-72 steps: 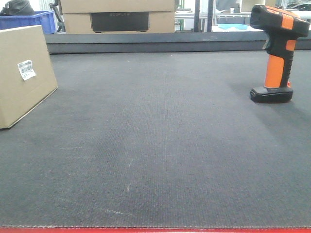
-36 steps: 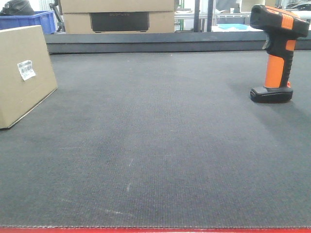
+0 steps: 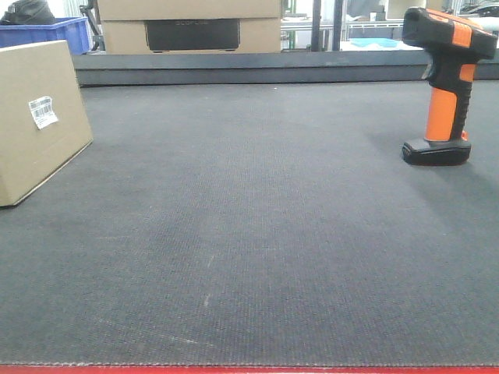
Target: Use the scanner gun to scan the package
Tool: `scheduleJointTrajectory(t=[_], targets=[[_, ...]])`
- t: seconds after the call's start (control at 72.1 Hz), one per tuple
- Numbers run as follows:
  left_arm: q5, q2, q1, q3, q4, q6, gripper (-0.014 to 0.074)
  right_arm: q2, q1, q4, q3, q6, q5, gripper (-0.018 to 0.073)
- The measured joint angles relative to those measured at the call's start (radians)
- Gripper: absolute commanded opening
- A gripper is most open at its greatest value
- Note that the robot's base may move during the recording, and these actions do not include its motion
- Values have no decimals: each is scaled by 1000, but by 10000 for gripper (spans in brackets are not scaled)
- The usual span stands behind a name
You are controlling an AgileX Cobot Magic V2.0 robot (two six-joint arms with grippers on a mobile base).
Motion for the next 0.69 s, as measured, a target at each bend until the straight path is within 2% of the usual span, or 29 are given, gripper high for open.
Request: scheduleJointTrajectory(t=[0.541, 0.693], targets=[[3, 0, 0, 0, 10, 0, -111, 0, 0, 0, 0, 0, 0, -168], [-11, 0, 0, 57, 10, 0, -111, 0, 0, 0, 0, 0, 0, -168]])
